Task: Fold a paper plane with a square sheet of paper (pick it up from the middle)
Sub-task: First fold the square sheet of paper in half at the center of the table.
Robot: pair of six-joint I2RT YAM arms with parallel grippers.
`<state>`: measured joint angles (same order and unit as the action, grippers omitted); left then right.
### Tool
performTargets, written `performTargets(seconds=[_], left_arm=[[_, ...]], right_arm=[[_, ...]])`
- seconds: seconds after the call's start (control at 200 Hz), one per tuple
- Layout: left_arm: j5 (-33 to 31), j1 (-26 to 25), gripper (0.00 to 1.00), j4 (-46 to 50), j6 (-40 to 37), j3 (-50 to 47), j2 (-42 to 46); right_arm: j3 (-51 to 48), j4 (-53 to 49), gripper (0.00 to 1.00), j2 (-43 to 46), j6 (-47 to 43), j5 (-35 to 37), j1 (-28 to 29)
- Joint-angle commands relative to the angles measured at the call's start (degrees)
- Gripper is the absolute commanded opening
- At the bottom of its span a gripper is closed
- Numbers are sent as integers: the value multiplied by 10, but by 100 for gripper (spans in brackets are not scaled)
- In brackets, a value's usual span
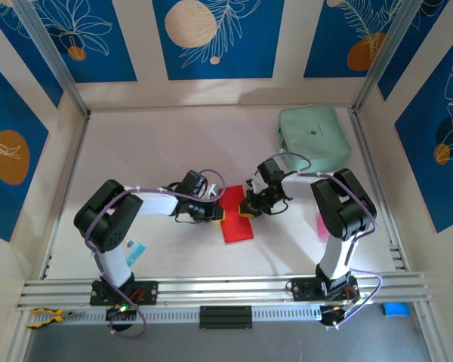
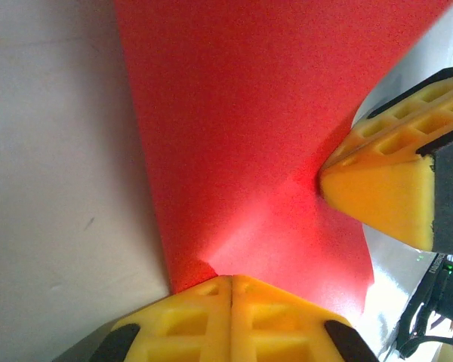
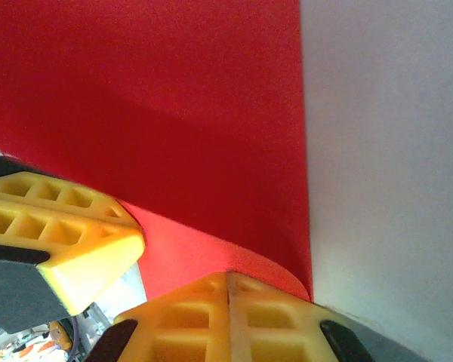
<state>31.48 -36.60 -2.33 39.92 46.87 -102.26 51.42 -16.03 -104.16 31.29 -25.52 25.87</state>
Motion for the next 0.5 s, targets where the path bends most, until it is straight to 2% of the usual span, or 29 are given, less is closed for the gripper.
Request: performTargets(seconds=[0.0, 0.19, 0.495], left_arm=[[-16, 3, 0, 56, -16, 7, 22], [-15, 9, 0, 86, -28, 62, 43], [9, 29, 0, 63, -34, 84, -31]], right_arm=[[-2, -37, 0, -24, -8, 31, 2], [-2, -37, 0, -23, -8, 31, 1], [-5, -36, 0, -21, -6, 32, 1]])
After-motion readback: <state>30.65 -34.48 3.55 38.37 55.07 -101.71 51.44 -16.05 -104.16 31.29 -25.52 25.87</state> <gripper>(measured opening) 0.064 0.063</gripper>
